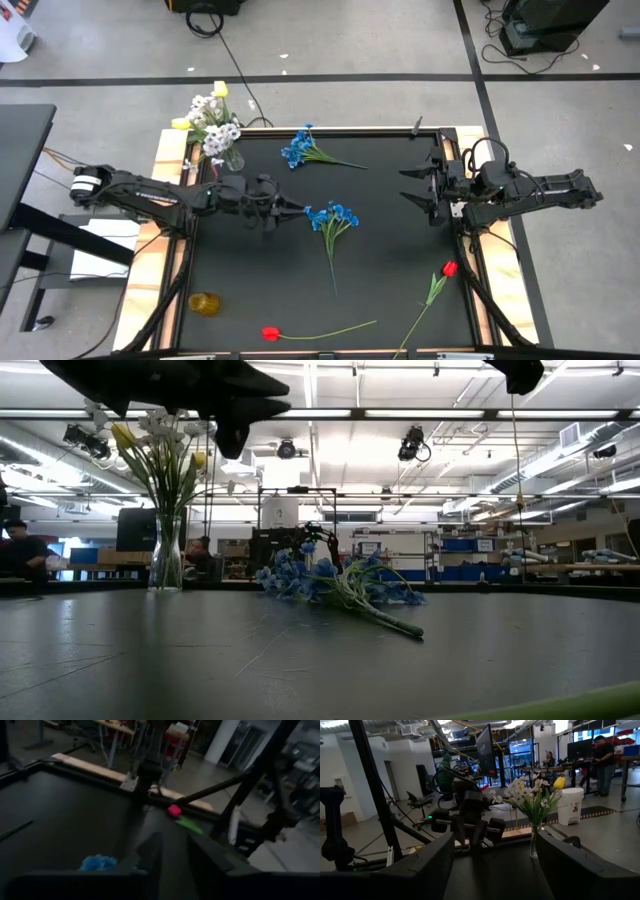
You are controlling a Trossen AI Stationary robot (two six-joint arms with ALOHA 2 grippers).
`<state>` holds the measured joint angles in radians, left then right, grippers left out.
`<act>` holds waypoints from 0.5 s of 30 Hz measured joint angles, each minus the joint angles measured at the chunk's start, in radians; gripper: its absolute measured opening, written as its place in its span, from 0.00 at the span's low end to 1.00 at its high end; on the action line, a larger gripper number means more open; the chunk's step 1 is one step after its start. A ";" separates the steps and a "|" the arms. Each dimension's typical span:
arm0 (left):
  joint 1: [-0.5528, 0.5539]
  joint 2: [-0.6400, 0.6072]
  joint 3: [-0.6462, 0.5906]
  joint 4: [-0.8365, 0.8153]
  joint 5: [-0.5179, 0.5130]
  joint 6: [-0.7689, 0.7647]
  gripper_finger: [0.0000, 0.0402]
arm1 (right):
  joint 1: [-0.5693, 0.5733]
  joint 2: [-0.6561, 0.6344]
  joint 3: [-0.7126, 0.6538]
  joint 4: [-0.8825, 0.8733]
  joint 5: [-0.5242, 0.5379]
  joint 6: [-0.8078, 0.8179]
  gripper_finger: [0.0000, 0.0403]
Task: Sort flowers into vase by color
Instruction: Put the right red flower into the yellow vase
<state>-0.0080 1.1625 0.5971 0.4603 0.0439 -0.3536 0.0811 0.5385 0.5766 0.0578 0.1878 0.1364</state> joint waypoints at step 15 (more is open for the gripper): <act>-0.125 0.000 0.000 0.031 -0.163 -0.169 0.01 | 0.003 -0.001 0.001 0.380 -0.027 0.369 0.71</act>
<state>-0.1331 1.1625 0.5972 0.4917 -0.1192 -0.5225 0.0843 0.5375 0.5774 0.4378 0.1603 0.5049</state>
